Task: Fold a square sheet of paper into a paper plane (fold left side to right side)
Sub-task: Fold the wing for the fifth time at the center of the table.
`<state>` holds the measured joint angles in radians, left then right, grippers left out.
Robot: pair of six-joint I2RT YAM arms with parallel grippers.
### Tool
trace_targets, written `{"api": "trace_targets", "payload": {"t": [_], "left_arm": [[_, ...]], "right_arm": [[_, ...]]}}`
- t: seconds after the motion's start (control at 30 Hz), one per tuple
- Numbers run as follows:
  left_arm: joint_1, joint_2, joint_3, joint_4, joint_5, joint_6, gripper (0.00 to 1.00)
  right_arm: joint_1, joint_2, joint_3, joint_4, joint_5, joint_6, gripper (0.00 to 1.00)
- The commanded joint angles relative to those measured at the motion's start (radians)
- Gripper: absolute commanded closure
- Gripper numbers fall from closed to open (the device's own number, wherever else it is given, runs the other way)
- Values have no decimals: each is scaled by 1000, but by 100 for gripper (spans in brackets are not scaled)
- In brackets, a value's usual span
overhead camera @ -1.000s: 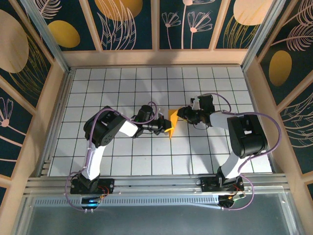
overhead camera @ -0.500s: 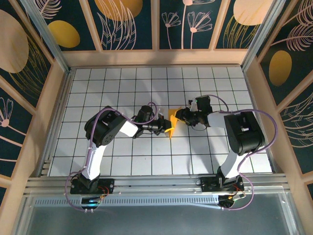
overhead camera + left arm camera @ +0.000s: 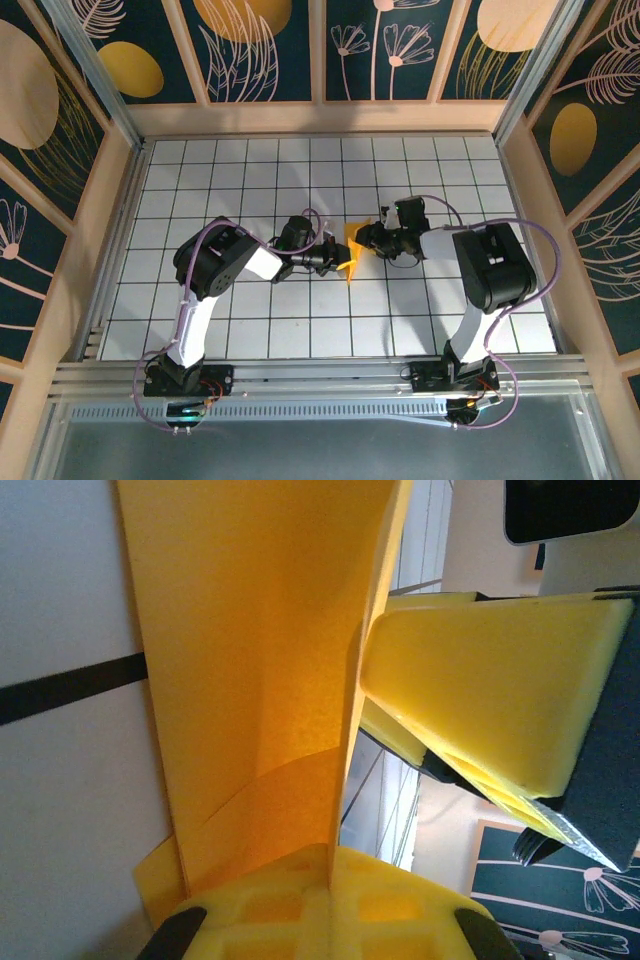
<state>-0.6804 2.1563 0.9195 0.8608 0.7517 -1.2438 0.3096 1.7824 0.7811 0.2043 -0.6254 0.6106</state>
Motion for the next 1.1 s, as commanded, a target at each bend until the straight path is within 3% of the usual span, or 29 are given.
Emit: {"api": "trace_targets", "payload": {"t": [0.0,0.3,0.53,0.77,1.07], "left_arm": [[8,22,-7,37,14,-11,96],[9,-20,-10,-52,-24,59,74],[36,-77,-23,-119,-67,110,65],[48,-52,21,-155,-66,131,63],[48,-4,101,-233,-78,175,72]], "right_arm": [[22,33,23,-29,33,-16,61],[25,56,30,-73,77,-32,62],[26,61,32,-83,85,-39,62],[28,61,35,-89,90,-41,61],[29,64,39,-98,95,-48,62]]}}
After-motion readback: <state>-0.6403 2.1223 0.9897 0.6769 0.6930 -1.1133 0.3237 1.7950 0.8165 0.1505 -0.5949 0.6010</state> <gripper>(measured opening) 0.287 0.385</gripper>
